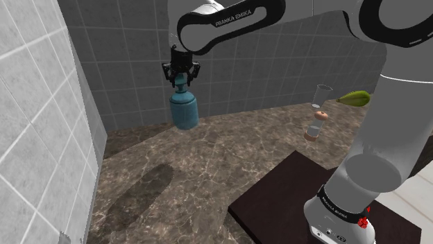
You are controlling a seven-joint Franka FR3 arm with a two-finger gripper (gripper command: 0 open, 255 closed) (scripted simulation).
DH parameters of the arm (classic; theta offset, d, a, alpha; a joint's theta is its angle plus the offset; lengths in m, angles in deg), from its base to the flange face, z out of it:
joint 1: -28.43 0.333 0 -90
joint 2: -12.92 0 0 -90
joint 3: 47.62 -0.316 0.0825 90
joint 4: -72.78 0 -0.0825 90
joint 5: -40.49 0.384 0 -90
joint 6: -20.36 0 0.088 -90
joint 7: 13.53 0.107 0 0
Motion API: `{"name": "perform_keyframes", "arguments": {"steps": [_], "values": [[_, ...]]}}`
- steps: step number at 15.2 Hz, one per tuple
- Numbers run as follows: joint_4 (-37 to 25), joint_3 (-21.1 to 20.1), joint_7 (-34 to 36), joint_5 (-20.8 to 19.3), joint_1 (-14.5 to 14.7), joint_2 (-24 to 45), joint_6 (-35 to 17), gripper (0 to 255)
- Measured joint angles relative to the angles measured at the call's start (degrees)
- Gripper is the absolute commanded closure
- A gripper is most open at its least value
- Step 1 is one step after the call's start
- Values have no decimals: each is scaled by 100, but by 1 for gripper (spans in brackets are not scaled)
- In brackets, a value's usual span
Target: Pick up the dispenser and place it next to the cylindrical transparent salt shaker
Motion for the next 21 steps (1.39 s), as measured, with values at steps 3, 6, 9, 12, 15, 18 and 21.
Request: {"name": "perform_keyframes", "arguments": {"steps": [3, 6, 9, 12, 15, 18, 21], "values": [[-187, -16, -72, 61, 1, -50, 226, 255], [-348, -30, -133, 112, 2, -96, 423, 255], [-535, -36, -203, 155, -2, -124, 626, 255], [-775, -48, -246, 175, 17, -114, 853, 255], [-1044, -60, -286, 184, 40, -83, 1093, 255], [-1236, -68, -336, 210, 47, -102, 1297, 255], [-1532, -76, -386, 212, 70, -65, 1554, 255]]}}
